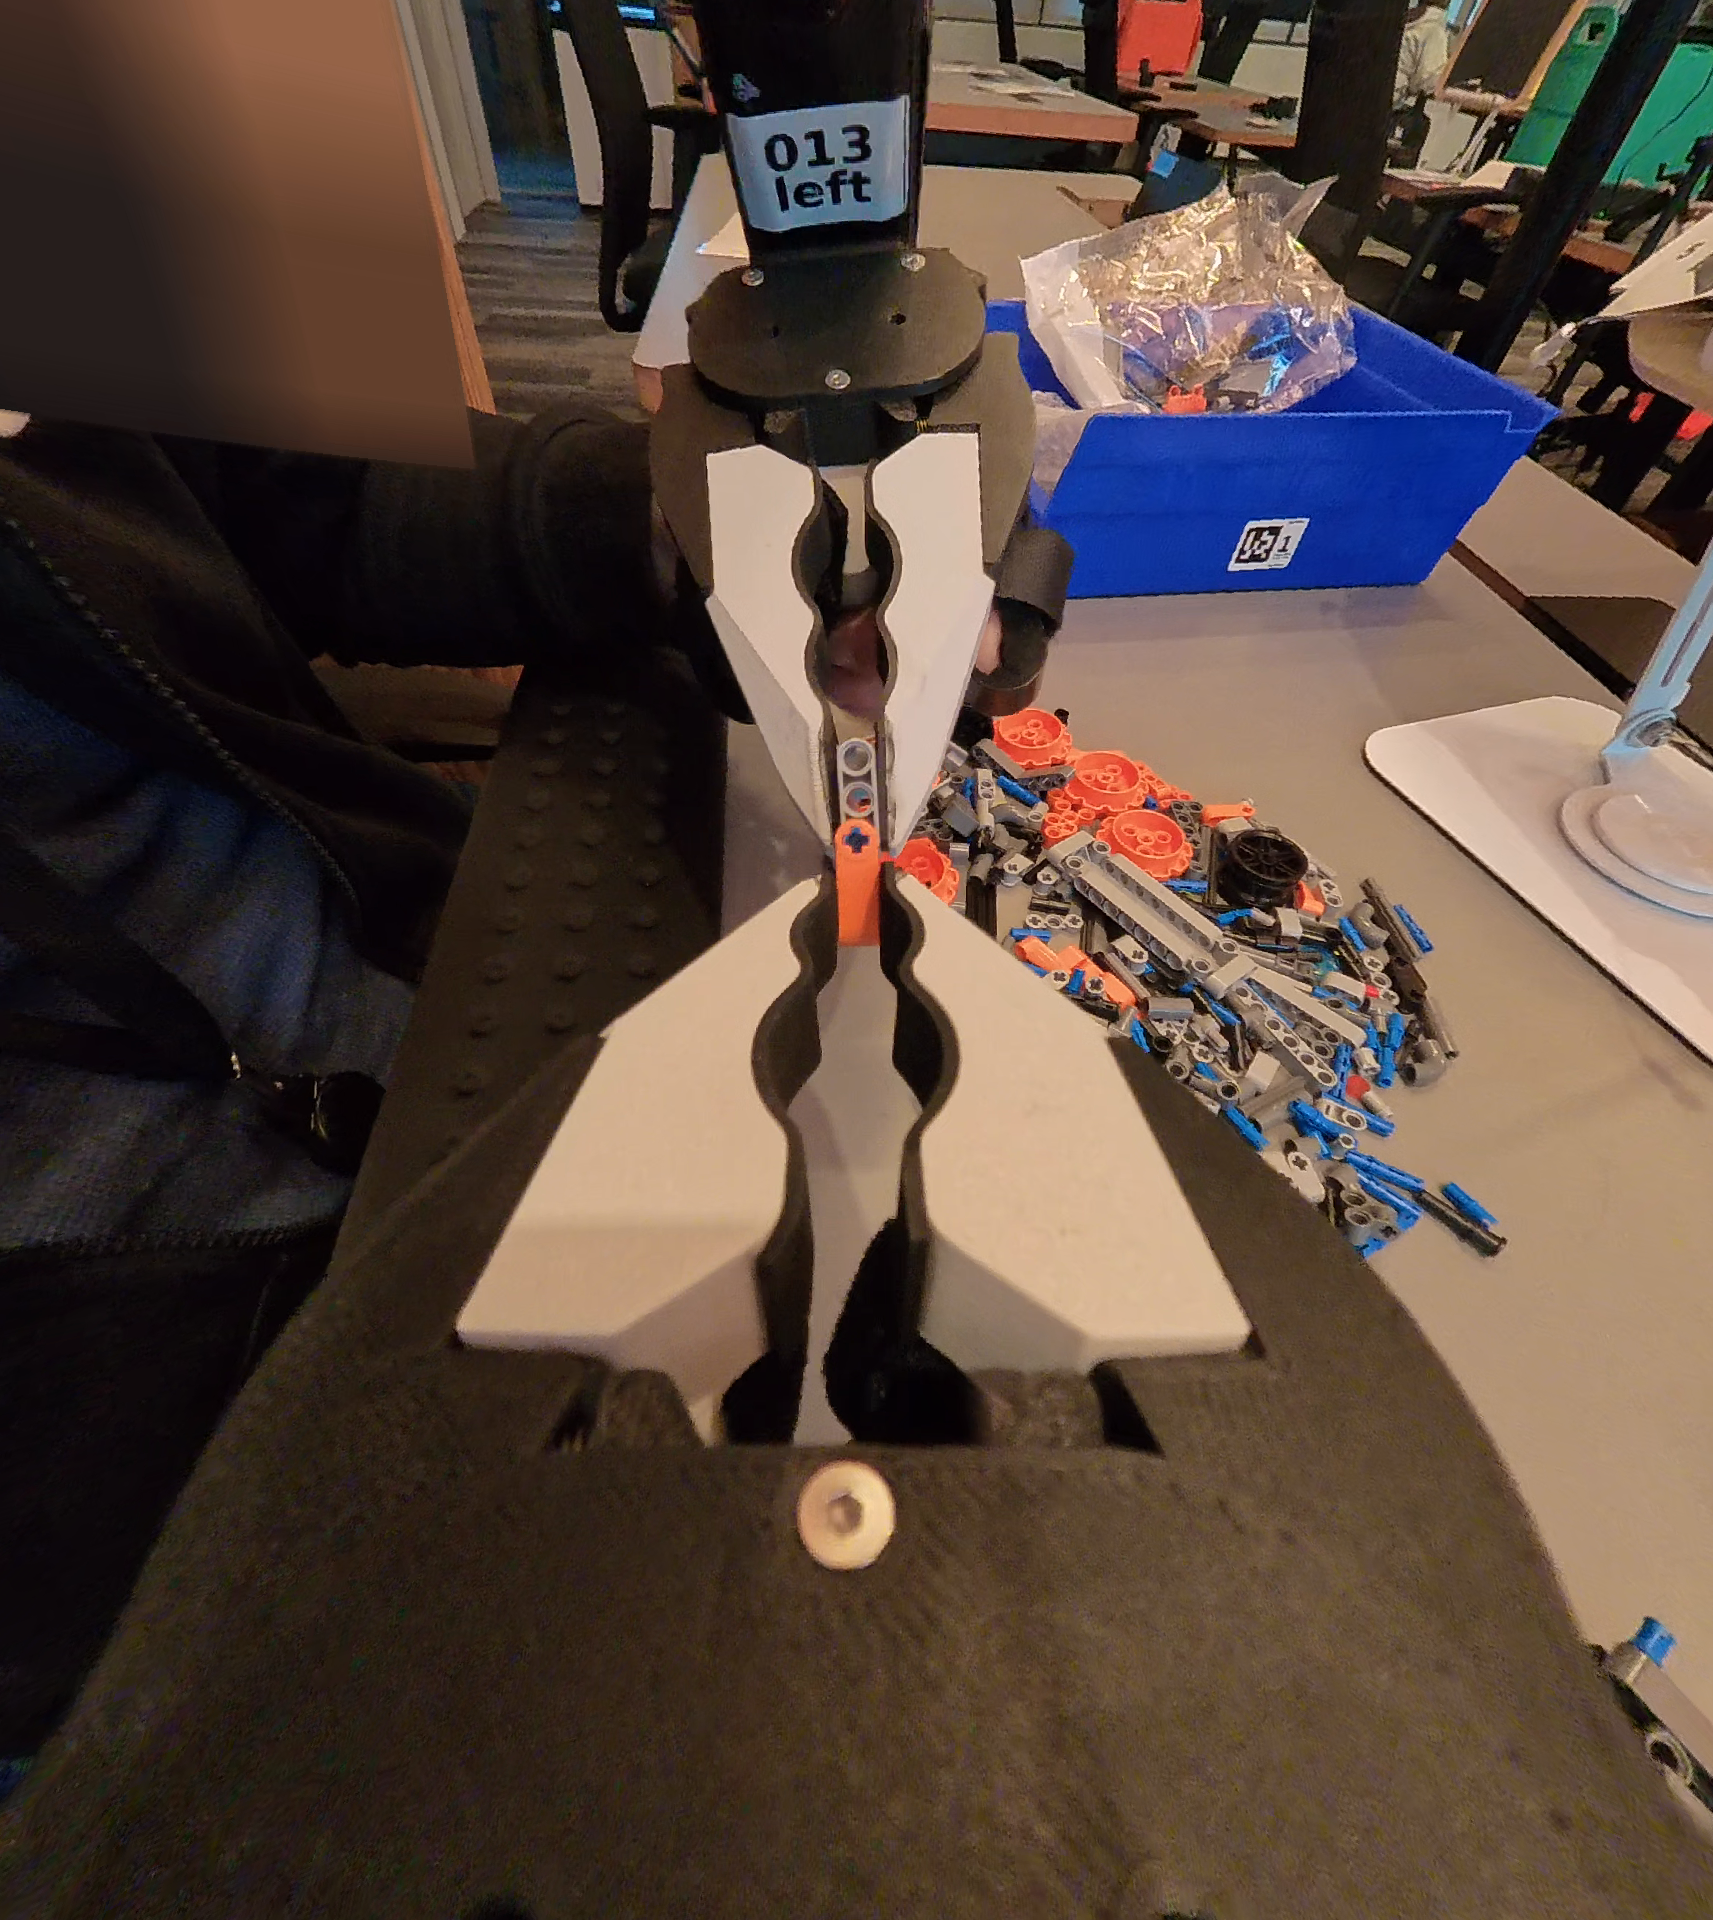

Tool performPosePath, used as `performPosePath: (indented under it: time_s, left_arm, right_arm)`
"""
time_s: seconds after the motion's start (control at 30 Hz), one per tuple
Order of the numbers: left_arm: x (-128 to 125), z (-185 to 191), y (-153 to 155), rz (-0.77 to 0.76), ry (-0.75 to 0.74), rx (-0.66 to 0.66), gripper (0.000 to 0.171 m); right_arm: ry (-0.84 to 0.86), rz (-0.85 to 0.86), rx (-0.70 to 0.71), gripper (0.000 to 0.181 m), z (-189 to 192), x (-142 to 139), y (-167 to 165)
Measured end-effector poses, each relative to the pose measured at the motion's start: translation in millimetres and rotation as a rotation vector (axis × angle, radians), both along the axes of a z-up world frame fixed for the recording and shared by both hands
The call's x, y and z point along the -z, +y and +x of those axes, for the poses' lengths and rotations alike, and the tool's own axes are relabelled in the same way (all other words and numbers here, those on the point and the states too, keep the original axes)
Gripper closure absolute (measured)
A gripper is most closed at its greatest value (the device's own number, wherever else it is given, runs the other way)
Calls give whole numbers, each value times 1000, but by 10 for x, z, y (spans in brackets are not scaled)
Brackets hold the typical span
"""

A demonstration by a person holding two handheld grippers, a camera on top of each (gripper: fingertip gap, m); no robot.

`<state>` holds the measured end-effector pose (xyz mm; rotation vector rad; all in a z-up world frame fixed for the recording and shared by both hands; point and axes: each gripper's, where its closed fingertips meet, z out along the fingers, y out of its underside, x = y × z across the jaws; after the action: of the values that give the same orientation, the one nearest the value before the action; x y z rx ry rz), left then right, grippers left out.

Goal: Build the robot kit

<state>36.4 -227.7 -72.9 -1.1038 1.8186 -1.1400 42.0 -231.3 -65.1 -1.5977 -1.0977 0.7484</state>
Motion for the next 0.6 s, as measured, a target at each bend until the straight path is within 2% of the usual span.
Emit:
performPosePath:
  time_s: [0.33, 0.6]
  left_arm:
    - [-33, 2, -8, -7, -14, 8, 166]
    - [-16, 11, 14, 84, 0, -13, 166]
  right_arm:
    - [21, -7, -4, 175, 2, -31, -4]
    - [16, -23, 4, 175, 7, -7, 11]
